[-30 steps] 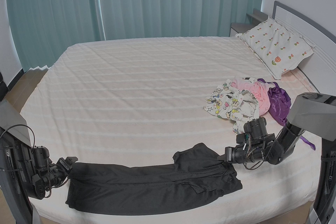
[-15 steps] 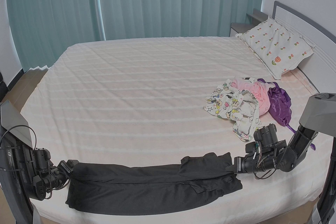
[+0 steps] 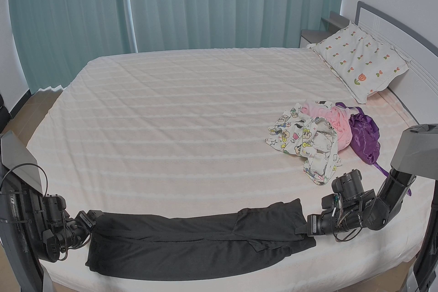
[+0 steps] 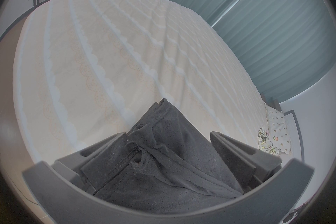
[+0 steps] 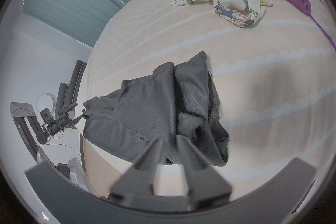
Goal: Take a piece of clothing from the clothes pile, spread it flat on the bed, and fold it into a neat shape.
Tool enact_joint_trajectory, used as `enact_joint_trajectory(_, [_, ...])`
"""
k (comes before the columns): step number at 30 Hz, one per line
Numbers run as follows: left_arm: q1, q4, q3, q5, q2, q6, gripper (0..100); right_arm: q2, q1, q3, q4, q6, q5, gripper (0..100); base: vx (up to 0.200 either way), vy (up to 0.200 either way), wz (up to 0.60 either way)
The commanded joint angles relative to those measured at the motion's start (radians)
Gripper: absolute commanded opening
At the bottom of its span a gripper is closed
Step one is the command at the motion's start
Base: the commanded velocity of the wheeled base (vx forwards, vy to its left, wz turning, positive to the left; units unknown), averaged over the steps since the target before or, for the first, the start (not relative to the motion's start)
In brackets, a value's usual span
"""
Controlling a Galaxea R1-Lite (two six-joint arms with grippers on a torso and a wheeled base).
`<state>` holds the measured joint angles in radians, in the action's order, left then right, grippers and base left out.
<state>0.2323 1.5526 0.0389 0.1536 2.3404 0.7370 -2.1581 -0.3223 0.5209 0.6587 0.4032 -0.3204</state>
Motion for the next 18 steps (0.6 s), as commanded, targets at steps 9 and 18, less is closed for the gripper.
enact_joint_trajectory(9, [-0.002, 0.018, -0.028, 0.000, -0.004, -0.061, 100, 0.099, -0.003, -0.028, 0.022, 0.152, 0.040, 100, 0.000, 0.000, 0.00])
enact_joint_trajectory(18, [-0.001, 0.018, -0.036, -0.008, 0.003, -0.044, 100, 0.029, -0.014, -0.188, 0.426, 0.425, 0.116, 100, -0.133, 0.000, 0.00])
